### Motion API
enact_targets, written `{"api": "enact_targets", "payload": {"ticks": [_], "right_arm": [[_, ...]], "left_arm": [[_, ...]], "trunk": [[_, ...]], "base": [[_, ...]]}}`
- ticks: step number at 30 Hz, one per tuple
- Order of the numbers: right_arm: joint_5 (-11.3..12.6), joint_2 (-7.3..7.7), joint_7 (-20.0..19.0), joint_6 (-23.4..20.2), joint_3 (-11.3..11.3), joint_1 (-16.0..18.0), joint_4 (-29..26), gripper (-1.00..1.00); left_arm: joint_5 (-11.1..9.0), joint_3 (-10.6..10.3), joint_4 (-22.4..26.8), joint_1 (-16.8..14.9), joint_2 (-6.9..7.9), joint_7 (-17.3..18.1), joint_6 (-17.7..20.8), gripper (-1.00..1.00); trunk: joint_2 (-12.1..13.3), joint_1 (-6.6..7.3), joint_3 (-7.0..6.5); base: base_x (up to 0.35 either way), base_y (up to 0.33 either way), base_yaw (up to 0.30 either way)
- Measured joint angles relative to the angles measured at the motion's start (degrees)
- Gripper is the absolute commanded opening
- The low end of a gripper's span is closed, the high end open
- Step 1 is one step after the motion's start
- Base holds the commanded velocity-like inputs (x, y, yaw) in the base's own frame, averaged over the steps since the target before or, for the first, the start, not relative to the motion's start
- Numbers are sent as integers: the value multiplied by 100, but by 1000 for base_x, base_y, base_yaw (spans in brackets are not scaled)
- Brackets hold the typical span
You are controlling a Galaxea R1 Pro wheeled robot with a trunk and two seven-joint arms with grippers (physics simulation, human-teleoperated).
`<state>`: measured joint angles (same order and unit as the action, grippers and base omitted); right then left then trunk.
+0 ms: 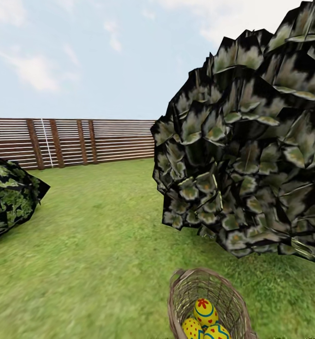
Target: Take the three Easter eggs out of the wicker basket on the lawn in the garden, then place them on the lawn next to a single tree (choose any tree) so that all three eggs are next to the same tree and none are left in the basket.
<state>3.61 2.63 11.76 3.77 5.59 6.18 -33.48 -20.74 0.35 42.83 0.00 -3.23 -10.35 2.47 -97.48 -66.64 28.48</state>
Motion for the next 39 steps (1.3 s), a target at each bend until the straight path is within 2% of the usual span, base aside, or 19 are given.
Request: {"api": "enact_targets", "payload": {"ticks": [4,22,39], "right_arm": [[-1,-1,-2,-2,-6,0,0,-100],[-3,0,2,0,5,0,-7,-100],[-1,9,0,0,10,0,-9,-100]], "left_arm": [[0,5,-3,0,0,0,0,100],[1,-3,-1,0,0,2,0,100],[0,0,1,0,0,0,0,100]], "trunk": [[0,0,18],[0,0,88],[0,0,90]], "base": [[0,-110,-209],[0,-275,-222],[0,-10,-253]]}}
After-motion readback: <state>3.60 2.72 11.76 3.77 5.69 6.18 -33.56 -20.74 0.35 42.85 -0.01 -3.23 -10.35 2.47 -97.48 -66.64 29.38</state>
